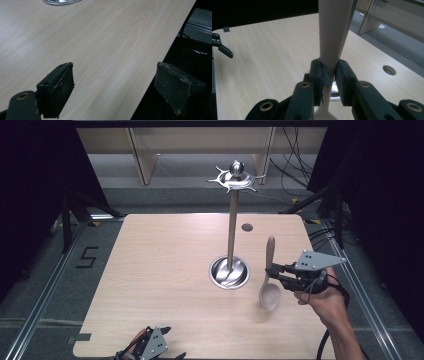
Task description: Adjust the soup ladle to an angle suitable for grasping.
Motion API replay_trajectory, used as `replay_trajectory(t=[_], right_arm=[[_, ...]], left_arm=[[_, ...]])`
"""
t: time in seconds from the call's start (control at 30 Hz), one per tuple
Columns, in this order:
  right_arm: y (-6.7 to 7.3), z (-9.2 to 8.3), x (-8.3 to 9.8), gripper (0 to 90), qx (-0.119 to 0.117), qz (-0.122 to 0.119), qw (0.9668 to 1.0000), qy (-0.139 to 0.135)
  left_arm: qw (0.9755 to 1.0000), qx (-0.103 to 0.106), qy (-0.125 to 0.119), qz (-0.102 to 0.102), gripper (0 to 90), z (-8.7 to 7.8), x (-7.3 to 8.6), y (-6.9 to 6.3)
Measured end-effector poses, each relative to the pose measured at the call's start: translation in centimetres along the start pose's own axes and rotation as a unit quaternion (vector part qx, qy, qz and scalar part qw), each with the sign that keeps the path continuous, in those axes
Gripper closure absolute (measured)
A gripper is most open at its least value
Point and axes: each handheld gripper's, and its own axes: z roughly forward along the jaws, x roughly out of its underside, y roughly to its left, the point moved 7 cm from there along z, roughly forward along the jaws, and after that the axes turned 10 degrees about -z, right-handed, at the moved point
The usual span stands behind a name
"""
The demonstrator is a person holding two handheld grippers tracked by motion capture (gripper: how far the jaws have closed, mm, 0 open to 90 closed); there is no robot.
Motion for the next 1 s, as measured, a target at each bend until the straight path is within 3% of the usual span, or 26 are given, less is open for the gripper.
replay_trajectory(t=[0.07,0.23,0.33,0.5,0.57,0.6,0.63,0.73,0.83,0.87,0.97,1.0], right_arm=[[0.0,0.1,-0.4,77.1,-0.004,0.005,1.0,0.003],[-0.6,0.8,-1.3,77.1,-0.005,0.003,0.9999,-0.013],[-0.9,0.9,-1.8,77.1,-0.009,0.006,0.9999,-0.006],[-1.9,1.0,-2.9,77.1,-0.001,-0.001,0.9999,-0.01],[-2.2,1.1,-3.4,77.1,0.002,0.008,0.9999,-0.013],[-2.6,1.2,-3.6,77.1,0.006,-0.008,0.9998,-0.017],[-2.7,1.1,-3.7,77.1,0.005,0.005,0.9999,-0.01],[-3.1,1.2,-4.1,77.1,0.012,0.002,0.9998,-0.013],[-3.5,1.2,-4.5,77.1,0.013,0.004,0.9998,-0.012],[-3.5,1.2,-4.7,77.1,0.003,0.004,1.0,-0.007],[-3.9,1.4,-5.2,77.1,0.015,0.013,0.9998,-0.007],[-4.2,1.4,-5.4,77.1,0.01,0.001,0.9999,-0.007]], left_arm=[[1.0,0.006,-0.003,-0.006,15.1,0.0,0.0,-0.2],[1.0,0.0,0.003,0.003,15.1,0.0,0.0,0.1],[1.0,0.001,0.002,0.001,15.2,0.0,0.0,0.0],[0.9998,0.017,0.007,-0.006,15.1,0.0,0.1,-0.4],[0.9998,0.015,0.01,-0.002,15.1,0.0,0.1,-0.3],[0.9999,0.011,-0.001,-0.007,15.1,0.1,0.0,-0.4],[0.9998,0.019,0.005,-0.009,15.1,0.0,0.1,-0.5],[1.0,0.008,0.003,0.001,15.2,0.0,0.0,-0.2],[0.9998,0.015,-0.004,-0.011,15.2,0.1,0.0,-0.4],[1.0,0.006,0.003,0.0,15.1,0.1,0.1,-0.1],[1.0,0.006,0.004,0.0,15.1,0.1,0.1,-0.1],[1.0,0.005,0.003,0.0,15.1,0.1,0.1,-0.1]])
